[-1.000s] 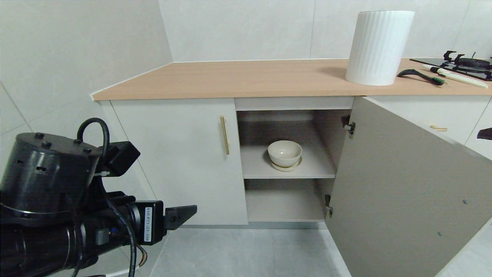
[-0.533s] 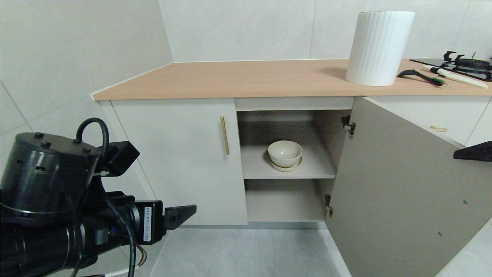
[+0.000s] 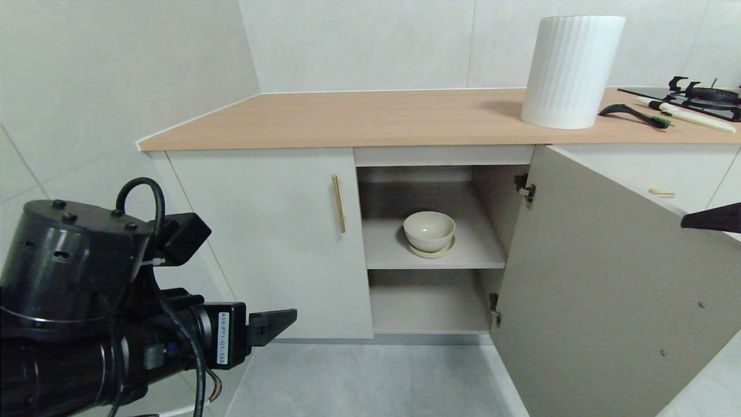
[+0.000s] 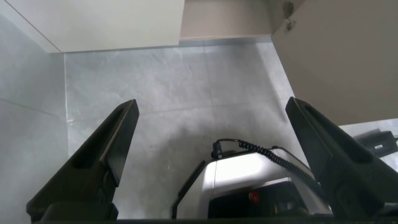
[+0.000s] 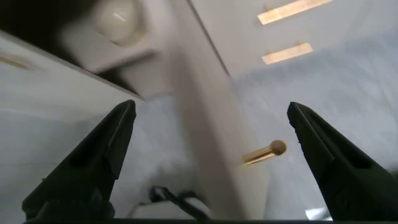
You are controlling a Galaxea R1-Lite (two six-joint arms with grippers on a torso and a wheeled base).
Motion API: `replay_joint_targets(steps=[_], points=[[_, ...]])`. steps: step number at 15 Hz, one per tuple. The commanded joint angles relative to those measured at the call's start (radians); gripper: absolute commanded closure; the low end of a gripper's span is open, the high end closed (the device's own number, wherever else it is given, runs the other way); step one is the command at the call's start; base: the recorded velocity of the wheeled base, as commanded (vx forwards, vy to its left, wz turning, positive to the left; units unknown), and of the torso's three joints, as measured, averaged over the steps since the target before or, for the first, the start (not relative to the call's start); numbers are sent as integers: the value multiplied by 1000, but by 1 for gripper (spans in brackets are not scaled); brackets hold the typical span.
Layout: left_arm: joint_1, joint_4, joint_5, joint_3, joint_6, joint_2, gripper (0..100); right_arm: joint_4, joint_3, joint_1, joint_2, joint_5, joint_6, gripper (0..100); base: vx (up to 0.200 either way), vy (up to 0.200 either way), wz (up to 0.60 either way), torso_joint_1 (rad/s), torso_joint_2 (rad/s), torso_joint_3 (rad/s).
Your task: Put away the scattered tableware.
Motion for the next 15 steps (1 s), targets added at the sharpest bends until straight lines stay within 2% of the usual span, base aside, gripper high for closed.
replay_joint_targets(steps=[1,4,8,11,15], points=[[0,0,0,0,0,1,0,-11,-20,-1,-122,39,3,0,0,0,0,0,0,0],[0,0,0,-1,0,1,0,-5,-53,-29,-143,2,3,0,0,0,0,0,0,0],[0,0,0,0,0,1,0,-5,-56,-93,-10,-103,0,0,0,0,0,0,0,0],[0,0,0,0,0,1,0,-5,-53,-135,74,-104,-2,0,0,0,0,0,0,0],[0,0,0,0,0,1,0,-5,-43,-141,120,-86,-3,0,0,0,0,0,0,0]])
